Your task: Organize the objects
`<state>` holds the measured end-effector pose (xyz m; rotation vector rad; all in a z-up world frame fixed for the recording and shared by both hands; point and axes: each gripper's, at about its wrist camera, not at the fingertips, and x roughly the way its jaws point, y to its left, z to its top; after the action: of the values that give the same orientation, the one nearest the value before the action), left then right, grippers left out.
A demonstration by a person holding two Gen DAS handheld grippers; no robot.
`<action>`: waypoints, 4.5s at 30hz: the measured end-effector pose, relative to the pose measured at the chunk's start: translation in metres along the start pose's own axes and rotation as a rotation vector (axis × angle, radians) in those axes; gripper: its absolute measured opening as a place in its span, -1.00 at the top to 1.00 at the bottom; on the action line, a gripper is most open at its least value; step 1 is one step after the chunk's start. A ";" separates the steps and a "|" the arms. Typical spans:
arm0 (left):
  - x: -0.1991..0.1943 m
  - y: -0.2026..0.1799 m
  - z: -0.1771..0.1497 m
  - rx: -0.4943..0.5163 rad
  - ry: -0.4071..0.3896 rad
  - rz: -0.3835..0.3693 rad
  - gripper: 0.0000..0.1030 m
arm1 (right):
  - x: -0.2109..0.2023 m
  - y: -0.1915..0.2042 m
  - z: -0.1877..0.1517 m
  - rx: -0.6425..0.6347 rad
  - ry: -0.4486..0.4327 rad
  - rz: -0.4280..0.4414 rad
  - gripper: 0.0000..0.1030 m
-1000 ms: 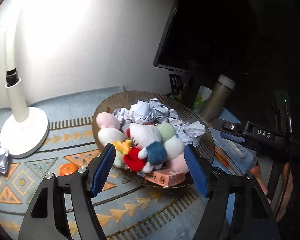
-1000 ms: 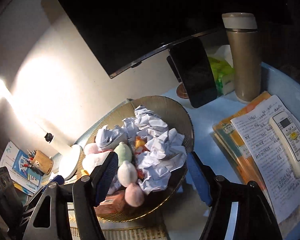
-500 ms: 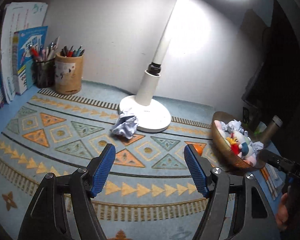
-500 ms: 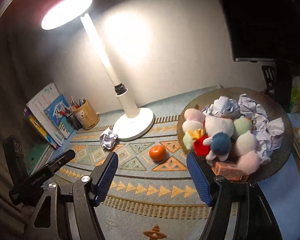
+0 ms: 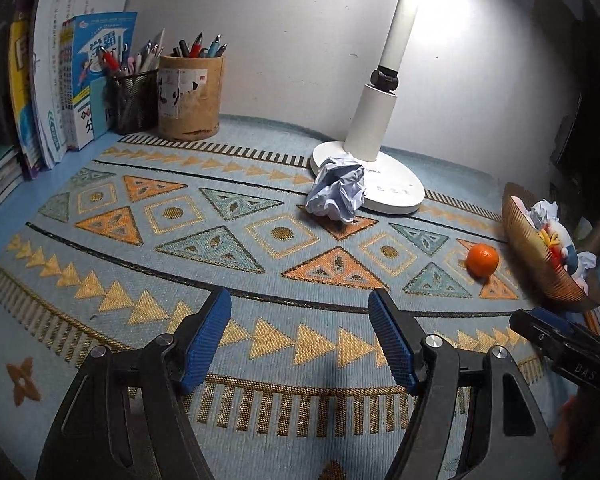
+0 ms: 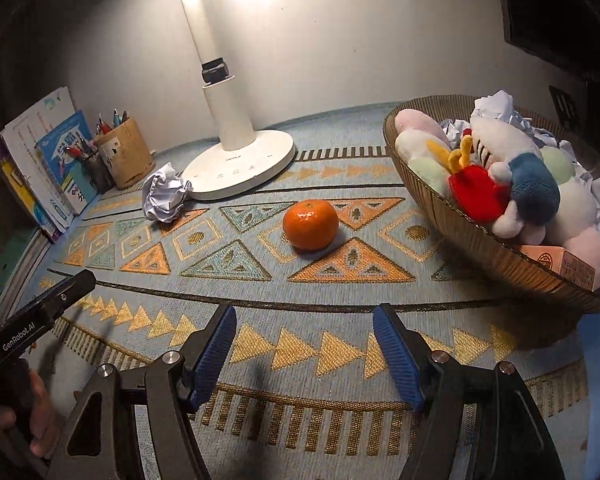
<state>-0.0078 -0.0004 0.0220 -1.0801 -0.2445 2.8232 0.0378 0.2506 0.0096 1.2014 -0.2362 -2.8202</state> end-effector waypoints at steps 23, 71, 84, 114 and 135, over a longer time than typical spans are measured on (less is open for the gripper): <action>0.003 0.015 0.002 -0.073 0.017 0.000 -0.35 | -0.005 -0.006 0.000 0.014 -0.021 -0.048 -0.62; 0.056 -0.038 0.074 0.141 0.067 -0.204 0.25 | 0.041 0.023 0.040 -0.013 0.037 -0.010 0.24; -0.021 -0.169 0.086 0.286 -0.051 -0.412 0.25 | -0.103 -0.048 0.062 0.068 -0.202 -0.098 0.24; 0.020 -0.226 0.071 0.274 0.018 -0.419 -0.52 | -0.089 -0.154 0.087 0.163 -0.124 -0.189 0.22; -0.034 -0.024 -0.011 0.138 0.067 0.013 -0.89 | -0.017 0.053 -0.008 -0.114 0.044 -0.055 -0.25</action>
<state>0.0254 0.0190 0.0405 -1.1467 -0.0365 2.7620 0.0555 0.1991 0.0251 1.2625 -0.0397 -2.8056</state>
